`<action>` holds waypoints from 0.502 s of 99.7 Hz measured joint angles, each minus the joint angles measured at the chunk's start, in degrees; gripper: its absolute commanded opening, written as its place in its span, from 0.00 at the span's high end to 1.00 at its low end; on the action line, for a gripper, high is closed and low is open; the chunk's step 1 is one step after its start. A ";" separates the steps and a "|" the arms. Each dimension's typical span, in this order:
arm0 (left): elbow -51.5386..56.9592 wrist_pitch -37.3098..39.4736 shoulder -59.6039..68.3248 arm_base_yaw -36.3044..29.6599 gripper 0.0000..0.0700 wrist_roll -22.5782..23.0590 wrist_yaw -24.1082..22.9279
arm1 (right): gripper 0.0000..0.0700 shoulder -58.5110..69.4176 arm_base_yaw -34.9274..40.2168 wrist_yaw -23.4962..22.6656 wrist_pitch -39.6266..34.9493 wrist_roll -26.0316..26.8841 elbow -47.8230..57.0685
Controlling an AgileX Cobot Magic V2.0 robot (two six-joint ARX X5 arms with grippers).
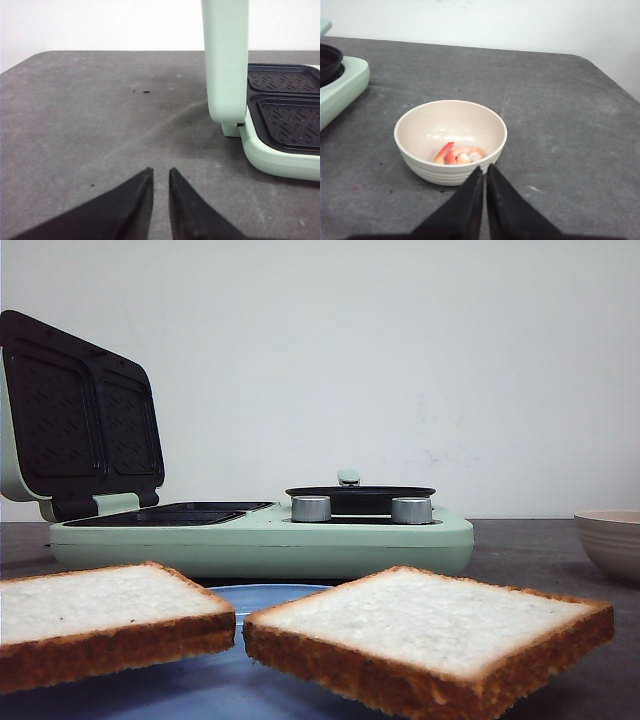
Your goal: Make breakfast with bread and shrimp
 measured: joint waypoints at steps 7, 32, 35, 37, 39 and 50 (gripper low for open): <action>0.00 0.00 0.00 0.00 1.00 0.00 0.02 | 1.00 0.00 0.00 -0.02 0.00 0.00 0.02; 0.00 0.00 0.00 0.00 1.00 0.00 0.02 | 1.00 0.00 0.00 -0.02 0.00 0.00 0.02; 0.00 0.00 0.00 0.00 1.00 0.00 0.02 | 1.00 0.00 0.00 0.00 0.00 0.00 0.02; 0.00 0.00 0.00 -0.02 1.00 0.00 0.00 | 1.00 0.00 0.00 -0.02 0.00 0.00 0.00; 0.00 0.00 0.00 -0.04 1.00 0.00 0.00 | 1.00 0.00 0.00 0.00 0.00 0.00 0.02; 0.00 0.00 0.00 -0.90 1.00 0.00 -0.02 | 1.00 0.00 0.00 -0.02 0.00 0.00 0.02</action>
